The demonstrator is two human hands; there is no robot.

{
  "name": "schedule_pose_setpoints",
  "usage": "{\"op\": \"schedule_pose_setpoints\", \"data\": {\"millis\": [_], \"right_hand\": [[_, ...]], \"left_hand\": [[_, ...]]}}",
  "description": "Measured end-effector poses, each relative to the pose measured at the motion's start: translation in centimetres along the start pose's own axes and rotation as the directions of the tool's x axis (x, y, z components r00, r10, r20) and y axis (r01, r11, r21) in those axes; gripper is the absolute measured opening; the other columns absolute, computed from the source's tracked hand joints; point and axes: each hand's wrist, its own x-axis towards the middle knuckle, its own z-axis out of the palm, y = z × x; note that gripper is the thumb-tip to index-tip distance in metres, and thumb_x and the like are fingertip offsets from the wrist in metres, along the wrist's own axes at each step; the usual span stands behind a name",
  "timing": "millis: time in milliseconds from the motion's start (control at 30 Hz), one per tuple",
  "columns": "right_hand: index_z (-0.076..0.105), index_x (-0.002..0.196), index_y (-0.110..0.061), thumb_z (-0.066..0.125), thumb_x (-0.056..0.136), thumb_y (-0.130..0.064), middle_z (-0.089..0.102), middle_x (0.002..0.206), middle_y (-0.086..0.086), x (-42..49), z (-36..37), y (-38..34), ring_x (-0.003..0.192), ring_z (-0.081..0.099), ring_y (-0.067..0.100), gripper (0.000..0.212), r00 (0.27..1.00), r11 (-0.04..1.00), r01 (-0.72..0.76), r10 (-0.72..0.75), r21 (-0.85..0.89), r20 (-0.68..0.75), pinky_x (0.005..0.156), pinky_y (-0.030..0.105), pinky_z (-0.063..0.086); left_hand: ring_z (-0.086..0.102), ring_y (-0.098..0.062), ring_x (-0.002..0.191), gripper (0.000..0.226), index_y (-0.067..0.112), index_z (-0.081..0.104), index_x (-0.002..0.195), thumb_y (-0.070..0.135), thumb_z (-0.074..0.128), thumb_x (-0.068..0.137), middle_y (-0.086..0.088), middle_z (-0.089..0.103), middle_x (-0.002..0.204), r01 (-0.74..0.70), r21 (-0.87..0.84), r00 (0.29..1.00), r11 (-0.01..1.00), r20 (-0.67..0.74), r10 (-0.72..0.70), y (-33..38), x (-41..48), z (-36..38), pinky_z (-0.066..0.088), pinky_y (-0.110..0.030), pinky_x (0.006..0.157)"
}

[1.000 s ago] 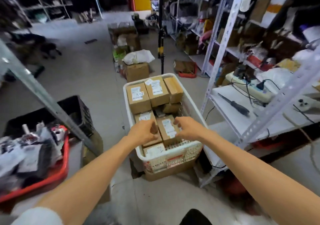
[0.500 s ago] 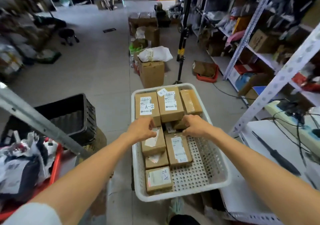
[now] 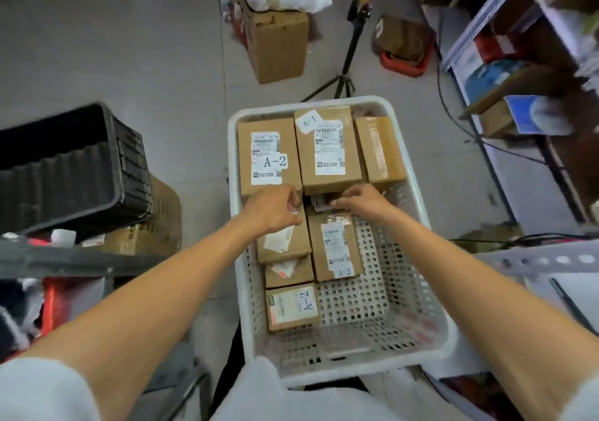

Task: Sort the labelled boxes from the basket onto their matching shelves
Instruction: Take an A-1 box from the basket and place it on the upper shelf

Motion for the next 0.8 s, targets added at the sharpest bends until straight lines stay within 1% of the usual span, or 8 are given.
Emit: {"op": "schedule_pose_setpoints", "data": {"millis": [67,167,233,333,433,533,700,800], "right_hand": [[0.059,0.115,-0.002,0.074,0.081,-0.036,0.061,0.100,0.009,2.1,1.0,0.7,0.088,0.060,0.021,0.051,0.992,0.974,-0.130,0.129,0.184,0.015,0.080,0.037,0.053],[0.050,0.128,-0.007,0.079,0.070,-0.049,0.063,0.113,0.014,5.0,2.5,1.6,0.100,0.064,0.023,0.077,0.961,0.840,-0.264,0.272,0.474,0.053,0.084,0.036,0.056],[0.049,0.130,-0.011,0.079,0.071,-0.046,0.060,0.118,0.018,6.5,3.5,1.8,0.108,0.061,0.028,0.075,0.945,0.708,-0.288,0.321,0.645,0.070,0.092,0.038,0.054],[0.058,0.123,-0.012,0.079,0.075,-0.034,0.060,0.123,0.016,8.1,5.0,1.3,0.116,0.057,0.029,0.057,0.940,0.482,-0.231,0.333,0.845,0.067,0.101,0.039,0.049],[0.064,0.112,-0.012,0.076,0.078,-0.023,0.066,0.116,0.009,9.1,5.6,-0.3,0.110,0.060,0.024,0.038,0.951,0.368,-0.136,0.309,0.920,0.017,0.095,0.038,0.051],[0.065,0.112,-0.011,0.072,0.076,-0.018,0.067,0.112,0.008,9.6,5.8,-1.0,0.108,0.060,0.025,0.038,0.953,0.271,-0.068,0.302,0.960,-0.017,0.076,0.035,0.054],[0.062,0.119,-0.014,0.079,0.071,-0.030,0.064,0.120,0.009,8.5,5.8,-0.5,0.107,0.061,0.022,0.054,0.949,0.223,-0.040,0.314,0.974,-0.033,0.082,0.040,0.057],[0.052,0.131,-0.014,0.084,0.063,-0.031,0.059,0.128,0.012,6.8,5.3,0.5,0.113,0.058,0.027,0.077,0.965,0.171,-0.045,0.263,0.984,-0.002,0.080,0.046,0.058]], "left_hand": [[0.062,-0.017,0.092,0.030,0.022,0.060,0.104,0.028,0.072,0.077,0.004,0.066,0.099,-0.031,0.007,0.997,0.999,0.068,0.031,-0.7,2.2,-0.2,0.054,-0.037,0.081],[0.062,-0.014,0.091,0.028,0.025,0.060,0.102,0.026,0.074,0.078,0.008,0.066,0.096,-0.022,-0.053,0.995,0.998,0.093,0.027,-1.8,5.1,-0.1,0.053,-0.035,0.079],[0.063,-0.013,0.090,0.026,0.026,0.060,0.099,0.026,0.074,0.077,0.009,0.066,0.094,0.001,-0.124,0.996,0.992,0.085,0.009,-2.5,6.2,-0.1,0.054,-0.036,0.081],[0.064,-0.012,0.086,0.025,0.026,0.063,0.097,0.025,0.074,0.075,0.009,0.067,0.089,0.016,-0.174,0.995,0.985,0.098,0.001,-3.8,7.3,-0.1,0.054,-0.038,0.083],[0.064,-0.007,0.080,0.021,0.023,0.064,0.096,0.022,0.074,0.077,0.012,0.067,0.082,0.019,-0.211,0.998,0.977,0.069,-0.004,-4.7,7.9,-0.6,0.055,-0.035,0.083],[0.060,-0.004,0.070,0.021,0.019,0.066,0.097,0.016,0.071,0.078,0.013,0.064,0.075,0.008,-0.261,1.000,0.965,0.032,0.001,-4.9,8.2,-0.9,0.056,-0.033,0.081],[0.058,-0.001,0.065,0.022,0.019,0.065,0.098,0.013,0.067,0.078,0.014,0.063,0.071,0.009,-0.312,1.000,0.950,-0.005,-0.011,-4.1,8.0,-0.7,0.053,-0.027,0.075],[0.064,-0.013,0.081,0.040,0.020,0.056,0.114,0.027,0.072,0.077,0.010,0.063,0.084,0.082,-0.454,0.989,0.887,-0.073,-0.129,-2.8,7.5,-0.4,0.050,-0.026,0.071]]}}
